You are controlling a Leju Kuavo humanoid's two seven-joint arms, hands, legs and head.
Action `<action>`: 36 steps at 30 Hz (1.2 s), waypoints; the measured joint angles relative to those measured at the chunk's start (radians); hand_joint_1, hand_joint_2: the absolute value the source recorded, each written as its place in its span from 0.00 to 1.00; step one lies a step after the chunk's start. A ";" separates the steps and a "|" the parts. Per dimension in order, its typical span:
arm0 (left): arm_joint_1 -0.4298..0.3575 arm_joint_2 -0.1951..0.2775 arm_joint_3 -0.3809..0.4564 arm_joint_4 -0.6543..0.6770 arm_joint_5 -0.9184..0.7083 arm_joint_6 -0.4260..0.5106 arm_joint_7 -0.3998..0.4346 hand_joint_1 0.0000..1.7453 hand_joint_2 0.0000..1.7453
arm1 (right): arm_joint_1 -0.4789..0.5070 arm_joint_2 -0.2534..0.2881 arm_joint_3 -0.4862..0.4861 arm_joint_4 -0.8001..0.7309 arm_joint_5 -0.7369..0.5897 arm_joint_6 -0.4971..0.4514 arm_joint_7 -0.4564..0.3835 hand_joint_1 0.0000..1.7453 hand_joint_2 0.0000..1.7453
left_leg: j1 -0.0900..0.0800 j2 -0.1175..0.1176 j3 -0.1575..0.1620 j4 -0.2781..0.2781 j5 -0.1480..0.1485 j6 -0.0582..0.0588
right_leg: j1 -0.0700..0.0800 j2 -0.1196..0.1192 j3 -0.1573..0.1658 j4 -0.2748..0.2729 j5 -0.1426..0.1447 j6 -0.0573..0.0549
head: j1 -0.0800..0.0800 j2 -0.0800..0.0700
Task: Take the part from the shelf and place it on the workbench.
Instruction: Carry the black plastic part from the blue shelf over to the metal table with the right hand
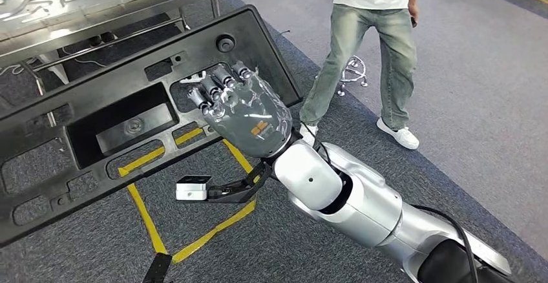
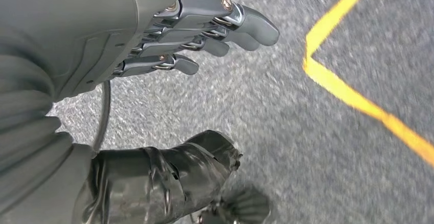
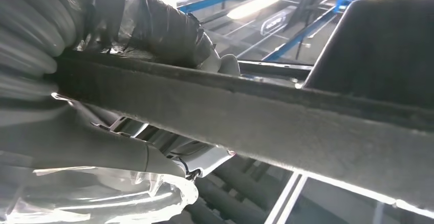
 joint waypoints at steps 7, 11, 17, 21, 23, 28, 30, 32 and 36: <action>0.002 -0.003 0.000 0.000 0.002 -0.001 0.001 0.00 1.00 | 0.006 -0.008 0.000 -0.007 -0.002 0.003 0.003 1.00 1.00 | -0.001 -0.085 -0.003 0.011 -0.006 -0.013 | 0.001 0.083 0.080 -0.240 0.152 -0.026 | 0.001 0.000; 0.014 0.001 0.000 0.000 0.004 -0.001 0.002 0.00 1.00 | 0.007 -0.010 0.000 -0.009 0.001 0.005 0.005 1.00 1.00 | 0.003 -0.087 -0.011 0.014 -0.009 -0.038 | -0.001 0.052 0.097 -0.262 0.154 -0.041 | -0.002 0.000; 0.012 0.001 0.000 0.000 0.005 0.000 0.004 0.00 1.00 | 0.013 -0.011 0.000 -0.011 0.001 0.005 0.007 1.00 1.00 | 0.006 0.009 -0.144 0.273 -0.112 -0.063 | -0.004 -0.019 0.110 -0.271 0.149 -0.052 | -0.011 0.000; 0.014 0.003 0.000 0.000 0.004 0.000 0.010 0.00 1.00 | 0.016 -0.012 0.000 -0.010 -0.005 0.000 0.007 1.00 1.00 | 0.000 0.053 -0.027 0.053 -0.010 -0.054 | 0.000 -0.060 0.120 -0.266 0.135 -0.041 | -0.010 0.000; 0.013 0.003 0.000 0.000 0.003 0.000 0.013 0.00 1.00 | 0.016 -0.013 0.000 -0.010 -0.008 -0.005 0.005 1.00 1.00 | -0.008 0.067 0.003 -0.003 -0.004 -0.040 | 0.005 -0.074 0.126 -0.267 0.129 -0.032 | -0.007 0.000; 0.021 0.003 0.000 0.000 0.002 0.000 0.019 0.00 1.00 | 0.015 -0.014 0.000 -0.006 -0.013 -0.007 0.003 1.00 1.00 | -0.001 0.022 0.015 -0.014 -0.003 -0.012 | 0.003 -0.049 0.111 -0.210 0.082 -0.009 | -0.001 0.000; 0.019 0.003 0.000 0.000 0.002 0.000 0.021 0.00 1.00 | 0.017 -0.015 0.000 -0.005 -0.014 -0.007 0.003 1.00 1.00 | 0.000 0.005 0.017 -0.015 -0.004 -0.005 | 0.001 -0.010 0.045 -0.079 0.020 -0.006 | 0.004 0.000; 0.019 0.003 -0.001 0.000 0.002 0.000 0.024 0.00 1.00 | 0.023 -0.016 0.000 -0.002 -0.016 -0.007 0.003 1.00 1.00 | -0.001 -0.018 0.018 -0.014 -0.006 -0.003 | 0.001 -0.001 -0.015 0.022 -0.002 -0.006 | 0.006 0.000; 0.021 0.001 -0.003 0.000 0.002 -0.003 0.030 0.00 1.00 | 0.028 -0.017 0.000 0.006 -0.017 -0.007 0.001 1.00 1.00 | -0.001 -0.068 0.021 -0.003 -0.014 -0.009 | -0.001 0.038 0.049 -0.156 0.125 -0.018 | 0.006 0.000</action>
